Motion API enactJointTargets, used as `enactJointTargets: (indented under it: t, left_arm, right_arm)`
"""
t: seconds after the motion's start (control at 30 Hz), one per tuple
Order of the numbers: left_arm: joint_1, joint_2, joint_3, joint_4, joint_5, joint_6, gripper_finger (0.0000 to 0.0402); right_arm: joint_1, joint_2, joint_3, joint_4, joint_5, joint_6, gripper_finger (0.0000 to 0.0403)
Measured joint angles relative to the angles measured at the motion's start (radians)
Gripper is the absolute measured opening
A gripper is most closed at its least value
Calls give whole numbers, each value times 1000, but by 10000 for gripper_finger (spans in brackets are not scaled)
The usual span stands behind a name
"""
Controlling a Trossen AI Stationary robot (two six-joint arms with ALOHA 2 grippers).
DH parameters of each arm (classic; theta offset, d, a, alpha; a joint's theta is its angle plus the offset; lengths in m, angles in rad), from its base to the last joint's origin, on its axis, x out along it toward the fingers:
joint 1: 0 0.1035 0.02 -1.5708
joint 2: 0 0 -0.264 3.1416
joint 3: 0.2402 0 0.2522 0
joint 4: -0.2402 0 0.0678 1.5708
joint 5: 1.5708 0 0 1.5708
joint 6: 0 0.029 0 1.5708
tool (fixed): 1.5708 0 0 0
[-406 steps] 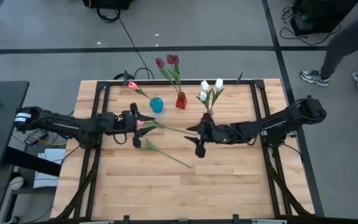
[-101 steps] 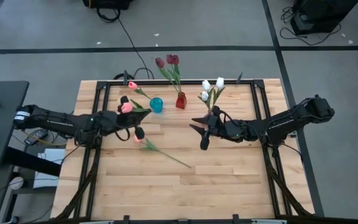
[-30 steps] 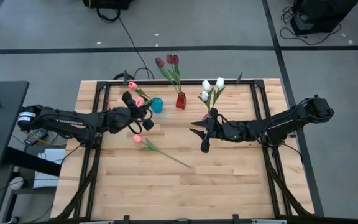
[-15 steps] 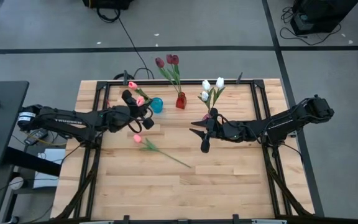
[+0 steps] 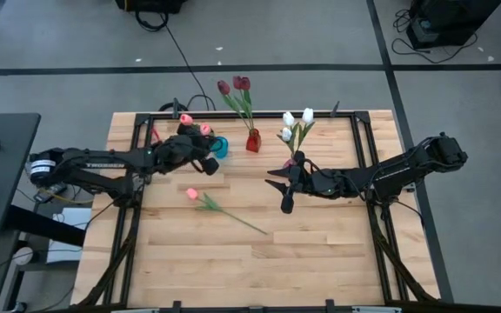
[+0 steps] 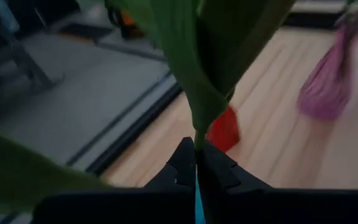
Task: Sort flowers into vase by color
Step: Put the top pink flower into the blue vase, then put the pink flower into the blue vase
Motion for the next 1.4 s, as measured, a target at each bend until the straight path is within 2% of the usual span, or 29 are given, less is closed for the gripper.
enactJointTargets:
  t: [0.2,0.3,0.5,0.6,0.73,0.9,1.1,1.2,1.4]
  left_arm:
    - [69,86,0,-1,42,-45,7]
    - [99,110,0,-3,61,-77,22]
    - [117,112,0,-5,103,-79,106]
    - [114,74,-1,-26,103,-77,148]
    - [87,1,-1,-97,102,-91,182]
    - [41,-73,-1,-171,74,-120,192]
    - [-29,-88,-1,-257,55,-159,193]
    - [-97,-93,-1,-278,5,-178,193]
    - [-273,-95,-1,-284,-223,-187,193]
  right_arm:
    - [5,0,0,1,-1,2,135]
    - [5,0,0,5,-1,2,135]
    - [5,0,0,9,-1,23,135]
    - [5,0,0,-1,-3,52,135]
    - [8,0,0,-8,-24,94,135]
    - [37,0,0,-14,-18,108,135]
    - [74,0,0,-20,9,153,135]
    - [96,0,0,-23,22,177,135]
    - [145,23,25,-27,59,203,135]
